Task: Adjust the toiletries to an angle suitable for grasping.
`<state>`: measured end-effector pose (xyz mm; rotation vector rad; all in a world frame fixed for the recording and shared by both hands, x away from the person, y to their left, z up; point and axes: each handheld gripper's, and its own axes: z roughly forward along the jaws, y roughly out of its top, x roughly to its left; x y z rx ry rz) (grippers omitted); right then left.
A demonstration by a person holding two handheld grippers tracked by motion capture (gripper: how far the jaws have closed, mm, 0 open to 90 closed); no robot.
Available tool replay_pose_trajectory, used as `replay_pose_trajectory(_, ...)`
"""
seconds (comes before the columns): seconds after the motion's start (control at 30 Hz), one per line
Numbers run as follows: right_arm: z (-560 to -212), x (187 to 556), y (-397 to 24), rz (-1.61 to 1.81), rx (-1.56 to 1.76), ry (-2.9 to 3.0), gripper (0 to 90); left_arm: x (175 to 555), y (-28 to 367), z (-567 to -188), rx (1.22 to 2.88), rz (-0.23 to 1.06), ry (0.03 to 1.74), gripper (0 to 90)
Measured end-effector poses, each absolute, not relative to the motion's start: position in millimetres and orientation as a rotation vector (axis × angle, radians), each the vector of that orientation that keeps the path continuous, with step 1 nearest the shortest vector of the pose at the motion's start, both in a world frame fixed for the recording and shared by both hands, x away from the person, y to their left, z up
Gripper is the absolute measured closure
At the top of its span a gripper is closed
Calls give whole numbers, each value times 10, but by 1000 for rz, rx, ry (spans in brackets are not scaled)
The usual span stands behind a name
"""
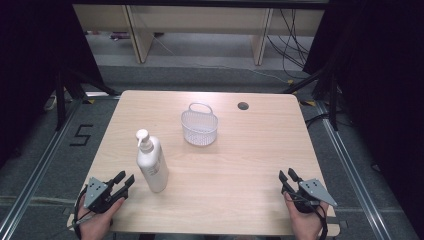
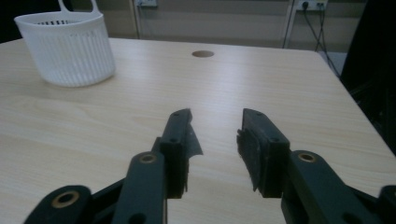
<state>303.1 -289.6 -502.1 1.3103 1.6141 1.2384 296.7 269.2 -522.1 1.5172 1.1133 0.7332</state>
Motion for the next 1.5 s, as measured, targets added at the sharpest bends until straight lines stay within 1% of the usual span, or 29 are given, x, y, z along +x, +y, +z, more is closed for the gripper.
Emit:
replay_pose_trajectory(0.07,-5023,3044,-2940,1222,1281,1602,722,2945,2680,-5179,1508,727,1085,776)
replay_pose_trajectory(0.1,-5026,3040,-2935,1253,1300,1588,757,2945,2680,-5179,1508,727,1085,816)
replay_pose_trajectory(0.13,-5029,3046,-2952,1236,1297,1596,778,2925,2657,-5137,1491,714,1049,851)
replay_pose_trajectory(0.17,-5041,3062,-2952,1242,1294,1600,799,2925,2657,-5137,1491,714,1049,882)
replay_pose_trajectory(0.2,-5041,3062,-2952,1242,1294,1600,799,2905,2643,-5114,1500,711,1033,882)
replay_pose_trajectory(0.27,-5060,3068,-2946,1216,1324,1626,867,2873,2581,-5082,1512,670,979,895)
replay_pose_trajectory(0.4,-5084,3063,-2883,1238,1320,1633,897,2872,2506,-5068,1531,651,944,896)
replay_pose_trajectory(0.67,-5083,3059,-2784,1232,1305,1656,883,2915,2357,-5009,1557,645,897,896)
replay_pose_trajectory(1.03,-5079,3073,-2800,1228,1288,1671,863,2987,2192,-4953,1602,641,862,897)
replay_pose_trajectory(1.13,-5077,3057,-2792,1223,1328,1658,860,3029,2082,-4939,1610,629,833,896)
replay_pose_trajectory(1.27,-5076,3070,-2808,1239,1298,1667,855,3087,1932,-4916,1647,622,806,896)
replay_pose_trajectory(1.5,-5081,3068,-2808,1231,1290,1654,840,3205,1690,-4925,1661,617,783,896)
